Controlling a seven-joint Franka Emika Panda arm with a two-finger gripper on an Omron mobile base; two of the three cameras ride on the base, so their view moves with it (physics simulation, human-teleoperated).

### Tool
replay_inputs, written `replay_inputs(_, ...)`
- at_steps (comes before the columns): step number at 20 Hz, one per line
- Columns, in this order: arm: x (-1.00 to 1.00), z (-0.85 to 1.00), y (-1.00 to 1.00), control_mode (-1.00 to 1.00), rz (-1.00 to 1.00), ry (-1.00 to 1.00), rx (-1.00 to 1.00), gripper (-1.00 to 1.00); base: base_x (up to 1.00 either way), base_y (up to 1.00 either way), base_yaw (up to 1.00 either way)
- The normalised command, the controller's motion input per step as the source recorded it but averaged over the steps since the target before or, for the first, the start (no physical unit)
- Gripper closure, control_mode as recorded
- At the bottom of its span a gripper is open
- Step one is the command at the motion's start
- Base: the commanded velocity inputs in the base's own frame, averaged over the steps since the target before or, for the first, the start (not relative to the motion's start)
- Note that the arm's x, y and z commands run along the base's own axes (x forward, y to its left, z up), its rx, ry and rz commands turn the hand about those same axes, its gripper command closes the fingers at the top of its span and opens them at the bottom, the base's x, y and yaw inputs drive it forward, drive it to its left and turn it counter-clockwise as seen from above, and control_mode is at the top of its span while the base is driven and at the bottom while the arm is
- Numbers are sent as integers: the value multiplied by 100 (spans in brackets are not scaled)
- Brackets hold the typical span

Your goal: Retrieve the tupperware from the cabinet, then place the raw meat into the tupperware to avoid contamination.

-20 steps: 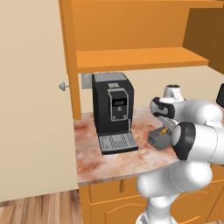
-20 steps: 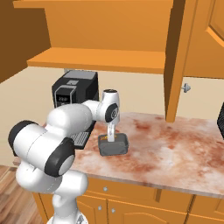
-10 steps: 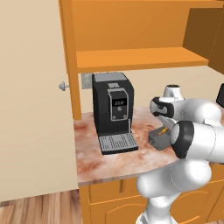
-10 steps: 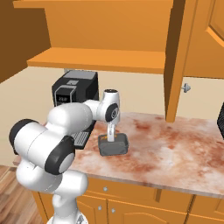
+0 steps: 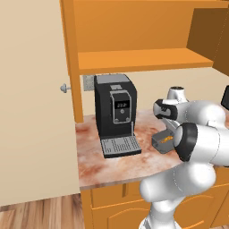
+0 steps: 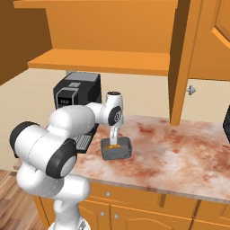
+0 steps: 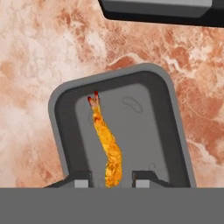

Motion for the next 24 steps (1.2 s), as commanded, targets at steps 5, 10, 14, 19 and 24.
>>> replay_inputs(5, 7, 0, 0, -100, -1, 0, 0, -100, 0, 0, 0)
replay_inputs(10, 5, 0, 0, -100, 0, -1, 0, -100, 0, 0, 0)
replay_inputs(14, 0, 4, 0, -100, -1, 0, 0, -100, 0, 0, 0)
replay_inputs(19, -4, 15, 0, -100, -3, 0, -1, -100, 0, 0, 0)
replay_inputs(24, -28, 20, 11, -100, -4, 1, -2, -100, 0, 0, 0)
